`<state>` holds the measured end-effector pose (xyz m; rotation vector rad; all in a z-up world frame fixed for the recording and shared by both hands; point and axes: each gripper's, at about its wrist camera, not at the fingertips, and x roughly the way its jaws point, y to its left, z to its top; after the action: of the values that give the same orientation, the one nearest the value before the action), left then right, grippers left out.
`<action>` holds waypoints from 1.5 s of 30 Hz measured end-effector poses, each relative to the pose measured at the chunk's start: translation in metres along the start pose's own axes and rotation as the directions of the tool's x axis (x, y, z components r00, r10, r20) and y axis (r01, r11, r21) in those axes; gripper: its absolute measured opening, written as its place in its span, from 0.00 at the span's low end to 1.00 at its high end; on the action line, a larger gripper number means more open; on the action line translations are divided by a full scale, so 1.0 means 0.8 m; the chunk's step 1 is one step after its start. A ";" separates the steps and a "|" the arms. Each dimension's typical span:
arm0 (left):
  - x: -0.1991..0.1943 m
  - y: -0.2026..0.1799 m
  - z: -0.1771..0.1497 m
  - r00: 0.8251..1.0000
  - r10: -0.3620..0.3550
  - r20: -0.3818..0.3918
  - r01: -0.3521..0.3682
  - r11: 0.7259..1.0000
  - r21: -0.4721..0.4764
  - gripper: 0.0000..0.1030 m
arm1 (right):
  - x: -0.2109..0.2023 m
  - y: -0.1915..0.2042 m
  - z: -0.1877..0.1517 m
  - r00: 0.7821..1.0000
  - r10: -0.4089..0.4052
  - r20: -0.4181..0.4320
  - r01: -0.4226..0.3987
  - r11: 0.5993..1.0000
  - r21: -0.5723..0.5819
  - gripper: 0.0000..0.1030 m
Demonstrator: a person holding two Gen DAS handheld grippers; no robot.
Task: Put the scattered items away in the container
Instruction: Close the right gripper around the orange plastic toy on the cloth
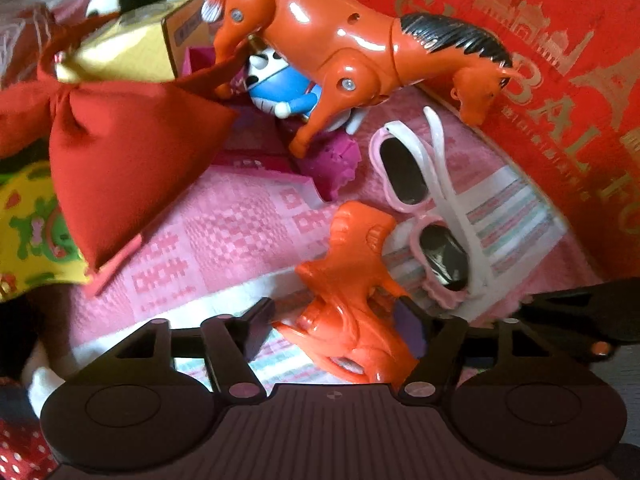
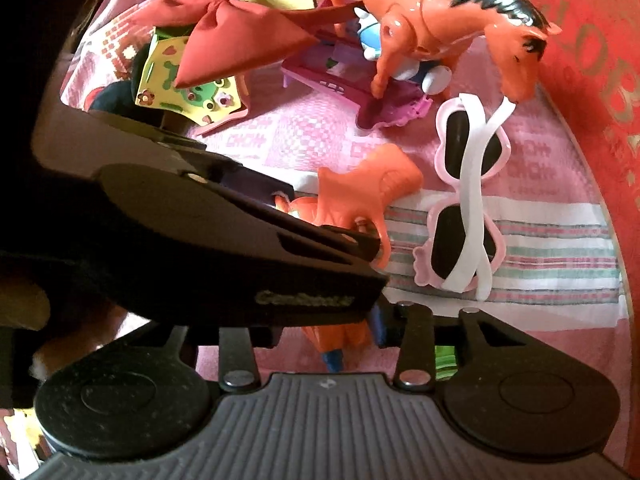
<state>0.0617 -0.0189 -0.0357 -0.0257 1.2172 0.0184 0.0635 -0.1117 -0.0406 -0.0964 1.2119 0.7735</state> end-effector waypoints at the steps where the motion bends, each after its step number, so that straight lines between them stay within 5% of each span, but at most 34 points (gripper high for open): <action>1: 0.001 -0.005 -0.001 0.999 0.043 0.010 -0.043 0.999 0.014 0.88 | 0.000 -0.001 0.000 1.000 -0.003 0.000 0.003 1.000 0.003 0.43; 3: 0.003 -0.007 -0.002 0.999 0.028 0.021 -0.028 0.999 0.015 0.79 | -0.002 -0.005 0.000 1.000 -0.009 0.000 0.009 1.000 0.007 0.43; 4: 0.001 -0.005 -0.002 1.000 -0.016 0.020 0.016 1.000 -0.002 0.67 | -0.002 -0.007 0.000 1.000 -0.011 0.000 0.011 1.000 0.012 0.43; 13: -0.009 -0.001 -0.007 0.999 -0.046 0.026 0.047 0.999 -0.023 0.62 | -0.008 -0.013 -0.002 1.000 0.006 -0.003 -0.006 0.999 0.046 0.40; 14: -0.010 0.005 -0.008 0.998 -0.056 0.024 0.057 0.998 -0.034 0.50 | -0.008 -0.014 -0.002 1.000 0.007 -0.002 -0.007 0.999 0.048 0.40; 17: -0.012 0.027 0.002 0.993 -0.112 0.021 0.114 0.985 -0.132 0.46 | -0.004 -0.011 -0.003 1.000 0.019 -0.003 -0.018 0.998 0.061 0.46; 24: -0.009 0.021 0.002 0.994 -0.103 0.034 0.106 0.990 -0.094 0.47 | -0.002 0.001 -0.004 1.000 -0.001 0.011 0.000 0.999 0.035 0.42; 29: -0.013 0.024 -0.002 0.996 -0.091 0.023 0.093 0.994 -0.062 0.71 | -0.002 -0.007 -0.003 1.000 0.029 0.004 -0.029 0.997 0.072 0.37; 32: -0.007 0.023 -0.009 0.996 -0.094 -0.009 0.093 0.994 -0.063 0.78 | -0.003 -0.005 -0.005 0.999 0.043 0.013 -0.044 0.998 0.052 0.37; 34: -0.009 0.016 -0.013 0.998 -0.058 0.009 0.058 0.998 -0.023 0.64 | -0.006 -0.003 -0.009 0.999 0.045 0.025 -0.046 0.998 0.030 0.37; 36: -0.011 0.016 -0.015 0.998 -0.059 0.013 0.059 0.998 -0.022 0.63 | -0.005 0.001 -0.010 0.999 0.039 0.029 -0.039 0.999 0.014 0.37; 42: -0.028 0.058 -0.018 0.983 -0.176 0.048 0.179 0.981 -0.072 0.41 | -0.011 -0.015 -0.013 0.994 0.105 0.018 -0.106 0.993 0.053 0.38; 45: -0.035 0.065 -0.021 0.987 -0.148 0.065 0.150 0.988 -0.028 0.36 | -0.020 -0.023 -0.010 0.997 0.074 0.028 -0.075 0.995 0.059 0.35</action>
<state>0.0346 0.0322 -0.0161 -0.1437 1.1499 -0.0916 0.0653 -0.1367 -0.0354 0.0081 1.2186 0.8007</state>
